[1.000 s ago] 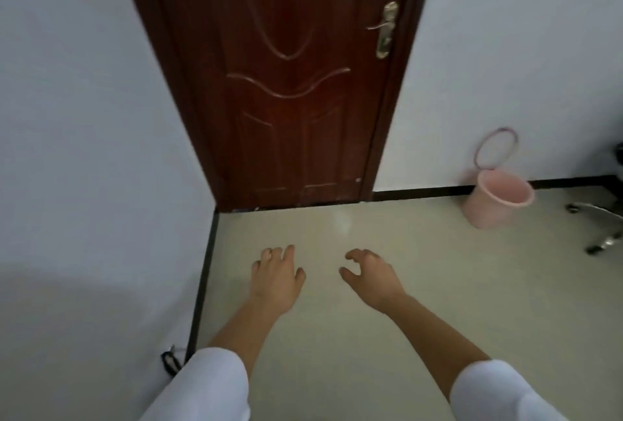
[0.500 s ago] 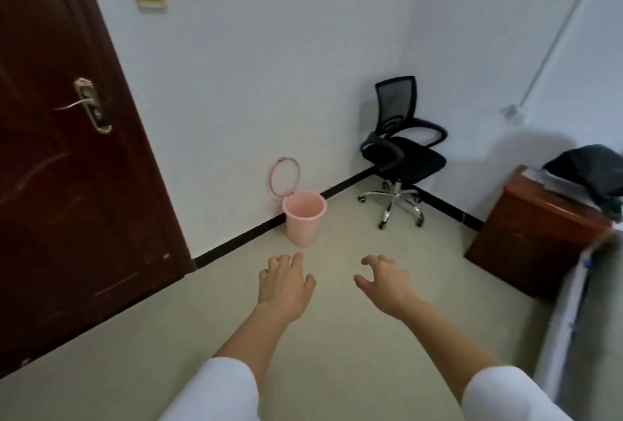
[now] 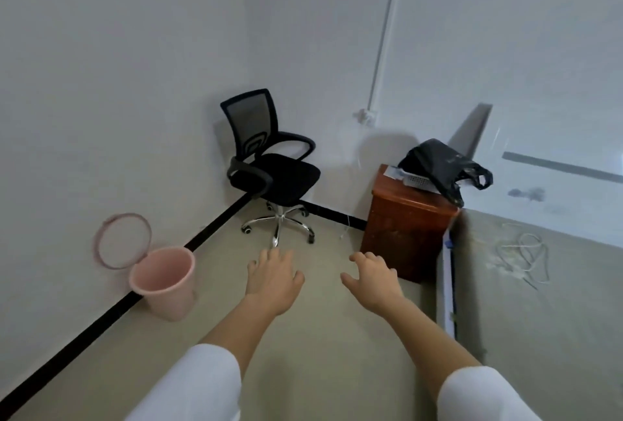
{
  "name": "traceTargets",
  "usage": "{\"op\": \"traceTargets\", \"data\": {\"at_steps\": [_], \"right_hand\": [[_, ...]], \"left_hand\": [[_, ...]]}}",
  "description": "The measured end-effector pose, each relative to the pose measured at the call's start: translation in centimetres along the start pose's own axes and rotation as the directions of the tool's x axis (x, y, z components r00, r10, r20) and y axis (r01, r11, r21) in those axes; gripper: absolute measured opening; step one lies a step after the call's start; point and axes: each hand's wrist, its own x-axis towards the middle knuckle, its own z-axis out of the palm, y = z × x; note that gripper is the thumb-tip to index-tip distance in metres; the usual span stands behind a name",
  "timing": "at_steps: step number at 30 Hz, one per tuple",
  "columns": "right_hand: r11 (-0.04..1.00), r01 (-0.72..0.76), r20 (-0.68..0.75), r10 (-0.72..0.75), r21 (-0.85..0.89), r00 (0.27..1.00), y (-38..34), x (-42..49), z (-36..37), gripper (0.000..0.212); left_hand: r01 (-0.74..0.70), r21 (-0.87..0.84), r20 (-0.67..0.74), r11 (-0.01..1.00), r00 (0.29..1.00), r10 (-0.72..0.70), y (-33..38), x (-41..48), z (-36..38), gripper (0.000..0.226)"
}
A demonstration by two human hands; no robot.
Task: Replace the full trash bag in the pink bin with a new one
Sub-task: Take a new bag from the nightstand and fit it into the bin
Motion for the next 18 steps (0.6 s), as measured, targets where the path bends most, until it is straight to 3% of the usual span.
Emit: {"op": "traceTargets", "data": {"at_steps": [9, 18], "right_hand": [[0.979, -0.197, -0.059, 0.2, 0.044, 0.978, 8.6, 15.9, -6.2, 0.05], [0.952, -0.306, -0.119, 0.305, 0.011, 0.945, 23.0, 30.5, -11.0, 0.046]], "left_hand": [[-0.181, -0.043, 0.043, 0.983, 0.982, 0.182, 8.9, 21.2, 0.4, 0.042], [-0.305, -0.11, 0.085, 0.946, 0.945, 0.315, 23.6, 38.4, 5.2, 0.052]]}}
